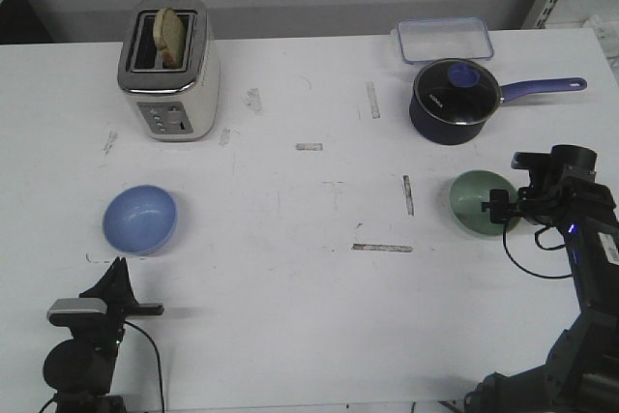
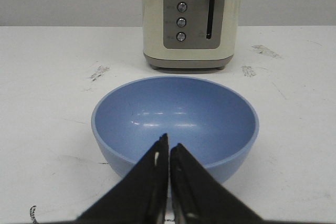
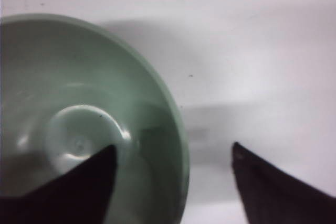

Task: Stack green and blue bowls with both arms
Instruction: 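Reach the right gripper to the pale green bowl and grasp its rim, then carry the green bowl with the right gripper toward the table center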

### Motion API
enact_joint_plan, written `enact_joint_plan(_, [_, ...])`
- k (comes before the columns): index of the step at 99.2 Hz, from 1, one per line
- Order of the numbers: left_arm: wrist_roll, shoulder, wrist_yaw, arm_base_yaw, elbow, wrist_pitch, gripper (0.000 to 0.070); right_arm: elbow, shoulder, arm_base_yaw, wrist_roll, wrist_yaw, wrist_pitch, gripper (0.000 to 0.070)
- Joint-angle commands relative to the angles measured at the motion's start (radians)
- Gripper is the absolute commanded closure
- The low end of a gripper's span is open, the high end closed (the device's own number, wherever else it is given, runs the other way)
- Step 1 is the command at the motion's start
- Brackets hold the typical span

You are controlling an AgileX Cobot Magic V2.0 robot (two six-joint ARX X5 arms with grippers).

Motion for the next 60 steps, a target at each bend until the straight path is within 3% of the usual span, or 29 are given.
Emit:
enact_joint_plan(1, [-0.007,-0.002,0.001,0.001,-0.022,0.012,0.0699,0.014,0.021,-0.001,-0.008,-0.004,0.018,0.0456])
enact_joint_plan(19, [-0.007,-0.002,0.001,0.001,-0.022,0.012,0.0699,0.014,0.022,-0.001,-0.008,-0.004,0.037,0.0697])
enact_joint_plan(47, [-0.007,-0.002,0.001,0.001,-0.022,0.012,0.0699,0.024,-0.014,0.003,0.013,-0.005,0.05,0.0698])
enact_joint_plan(60, [-0.007,-0.002,0.001,0.001,-0.022,0.013,0.0699,0.054,-0.077,0.031,0.04,-0.057,0.048,0.0697])
